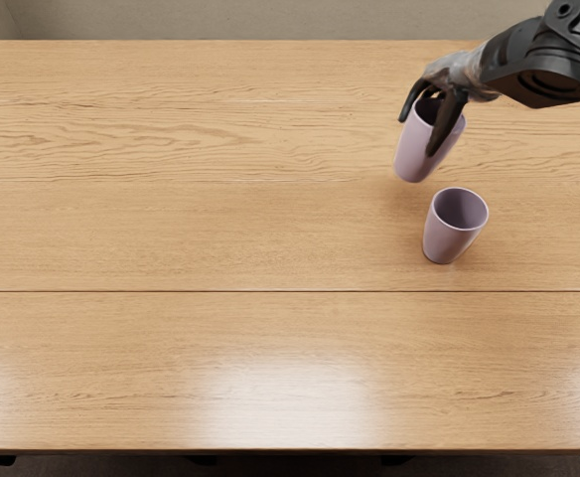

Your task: Pick up cup and place in cup with right hand

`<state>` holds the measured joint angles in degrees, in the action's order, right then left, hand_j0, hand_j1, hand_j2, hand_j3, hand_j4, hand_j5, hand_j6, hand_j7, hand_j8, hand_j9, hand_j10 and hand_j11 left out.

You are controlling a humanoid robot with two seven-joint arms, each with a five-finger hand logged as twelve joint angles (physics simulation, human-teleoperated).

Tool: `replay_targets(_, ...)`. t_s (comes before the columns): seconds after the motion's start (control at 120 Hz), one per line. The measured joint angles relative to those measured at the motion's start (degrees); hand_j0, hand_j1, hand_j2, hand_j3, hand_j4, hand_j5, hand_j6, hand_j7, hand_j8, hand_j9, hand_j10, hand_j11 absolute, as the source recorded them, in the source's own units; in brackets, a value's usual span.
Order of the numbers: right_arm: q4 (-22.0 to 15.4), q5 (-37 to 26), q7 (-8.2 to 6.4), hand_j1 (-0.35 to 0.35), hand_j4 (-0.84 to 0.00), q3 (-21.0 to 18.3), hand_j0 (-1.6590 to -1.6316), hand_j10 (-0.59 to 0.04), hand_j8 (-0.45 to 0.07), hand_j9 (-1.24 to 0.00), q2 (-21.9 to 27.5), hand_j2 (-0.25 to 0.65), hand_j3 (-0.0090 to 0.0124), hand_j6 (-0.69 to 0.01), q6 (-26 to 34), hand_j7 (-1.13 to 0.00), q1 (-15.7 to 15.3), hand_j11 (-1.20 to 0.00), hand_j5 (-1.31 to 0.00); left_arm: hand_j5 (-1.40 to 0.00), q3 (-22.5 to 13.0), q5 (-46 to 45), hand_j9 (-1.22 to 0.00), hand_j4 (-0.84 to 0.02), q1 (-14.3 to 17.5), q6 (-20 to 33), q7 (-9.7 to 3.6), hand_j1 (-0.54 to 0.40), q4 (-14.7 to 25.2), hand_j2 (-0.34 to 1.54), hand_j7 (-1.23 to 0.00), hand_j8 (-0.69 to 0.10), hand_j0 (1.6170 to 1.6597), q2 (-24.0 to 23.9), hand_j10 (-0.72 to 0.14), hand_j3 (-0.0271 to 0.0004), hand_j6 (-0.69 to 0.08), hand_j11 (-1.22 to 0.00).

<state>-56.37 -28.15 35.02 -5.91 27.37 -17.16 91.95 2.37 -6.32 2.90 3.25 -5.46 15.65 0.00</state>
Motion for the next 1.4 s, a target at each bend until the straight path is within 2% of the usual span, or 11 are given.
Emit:
replay_targets(0.033, -3.68, 0.74, -0.01, 0.176, -0.516, -0.03, -1.6518, -0.167, -0.057, -0.82, 3.79, 0.0, 0.0016, -0.166, -0.47, -0.81, 0.77, -0.83, -0.89, 0.0, 0.01, 0.0, 0.0, -0.004, 0.0, 0.0, 0.0, 0.345, 0.0, 0.0, 0.0, -0.004, 1.6581, 0.0, -0.004, 0.0002, -0.004, 0.0)
replay_targets(0.05, -5.46, 1.18, -0.01, 0.18, -0.512, -0.03, -1.652, -0.167, -0.056, -0.82, 5.59, 0.001, 0.001, -0.166, -0.72, -0.81, 1.22, -0.83, -0.89, 0.0, 0.01, 0.0, 0.0, -0.004, 0.0, 0.0, 0.0, 0.345, 0.0, 0.0, 0.0, -0.004, 1.6581, 0.0, -0.004, 0.0002, -0.004, 0.0)
replay_targets(0.175, -17.49, 5.87, 0.01, 0.186, -0.513, -0.1, -1.652, -0.162, -0.048, -0.83, 18.67, 0.008, 0.0002, -0.161, -3.35, -0.81, 7.43, -0.84, -0.91, 0.0, 0.0, 0.0, 0.0, -0.004, 0.0, 0.0, -0.01, 0.345, 0.02, 0.0, 0.0, -0.004, 1.6581, 0.0, -0.004, 0.0002, -0.004, 0.0)
replay_targets(0.25, -21.16, 7.23, 0.01, 0.187, -0.511, -0.37, -1.6517, -0.158, -0.046, -0.83, 23.87, 0.01, 0.0003, -0.159, -5.19, -0.81, 9.46, -0.84, -0.91, 0.0, 0.0, 0.0, 0.0, -0.004, 0.0, 0.0, -0.02, 0.345, 0.01, 0.0, 0.0, -0.004, 1.6581, 0.0, -0.004, 0.0002, -0.004, 0.0)
replay_targets(0.35, -23.73, 8.01, 0.01, 0.188, -0.498, -2.17, -1.6518, -0.152, -0.041, -0.83, 26.97, 0.015, 0.0007, -0.156, -6.38, -0.81, 10.42, -0.84, -0.91, 0.0, 0.0, 0.0, 0.0, -0.004, 0.0, 0.0, -0.01, 0.345, 0.01, 0.0, 0.0, -0.004, 1.6581, 0.0, -0.004, 0.0002, -0.004, 0.0)
replay_targets(0.517, -24.57, 8.25, 0.02, 0.205, -0.479, -3.15, -1.6508, -0.146, -0.036, -0.84, 25.85, 0.032, 0.0002, -0.147, -4.96, -0.81, 9.31, -0.85, -0.92, 0.0, 0.01, 0.0, 0.0, -0.004, 0.0, 0.0, 0.0, 0.345, 0.02, 0.0, 0.0, -0.004, 1.6581, 0.0, -0.004, 0.0002, -0.004, 0.0)
replay_targets(0.692, -22.65, 8.14, 0.02, 0.202, -0.47, -3.36, -1.6498, -0.147, -0.03, -0.84, 21.33, 0.023, -0.0002, -0.144, -2.64, -0.82, 7.09, -0.85, -0.93, 0.0, 0.0, 0.0, 0.0, -0.004, 0.0, 0.0, 0.0, 0.345, 0.01, 0.0, 0.0, -0.004, 1.6581, 0.0, -0.004, 0.0001, -0.004, 0.0)
replay_targets(0.833, -21.69, 7.95, 0.02, 0.202, -0.475, -4.02, -1.6494, -0.147, -0.031, -0.84, 20.07, 0.023, 0.0, -0.145, -2.26, -0.82, 6.34, -0.85, -0.93, 0.0, -0.02, 0.0, 0.0, -0.004, 0.0, 0.0, 0.0, 0.345, 0.02, 0.0, 0.0, -0.004, 1.6581, 0.0, -0.004, 0.0001, -0.004, 0.0)
replay_targets(0.975, -21.67, 7.86, 0.03, 0.207, -0.466, -4.84, -1.6489, -0.142, -0.023, -0.85, 20.45, 0.031, 0.0, -0.139, -2.16, -0.83, 6.64, -0.86, -0.94, 0.0, -0.01, 0.0, 0.0, -0.004, 0.0, 0.0, -0.01, 0.345, 0.01, 0.0, 0.0, -0.004, 1.6581, 0.0, -0.004, 0.0001, -0.004, 0.0)
replay_targets(1.183, -22.03, 7.75, 0.03, 0.222, -0.445, -8.58, -1.6482, -0.124, -0.004, -0.87, 20.77, 0.049, 0.0001, -0.121, -0.9, -0.84, 9.32, -0.88, -0.96, 0.0, 0.0, 0.0, 0.0, -0.004, 0.0, 0.0, -0.01, 0.345, 0.01, 0.0, 0.0, -0.004, 1.6581, 0.0, -0.004, 0.0002, -0.004, 0.0)
replay_targets(1.4, -22.06, 7.76, 0.04, 0.225, -0.438, -9.4, -1.6474, -0.118, -0.001, -0.87, 20.55, 0.052, 0.0001, -0.115, -0.53, -0.84, 9.48, -0.88, -0.98, 0.0, 0.0, 0.0, 0.0, -0.004, 0.0, 0.0, 0.0, 0.345, 0.01, 0.0, 0.0, -0.004, 1.6581, 0.0, -0.004, 0.0002, -0.004, 0.0)
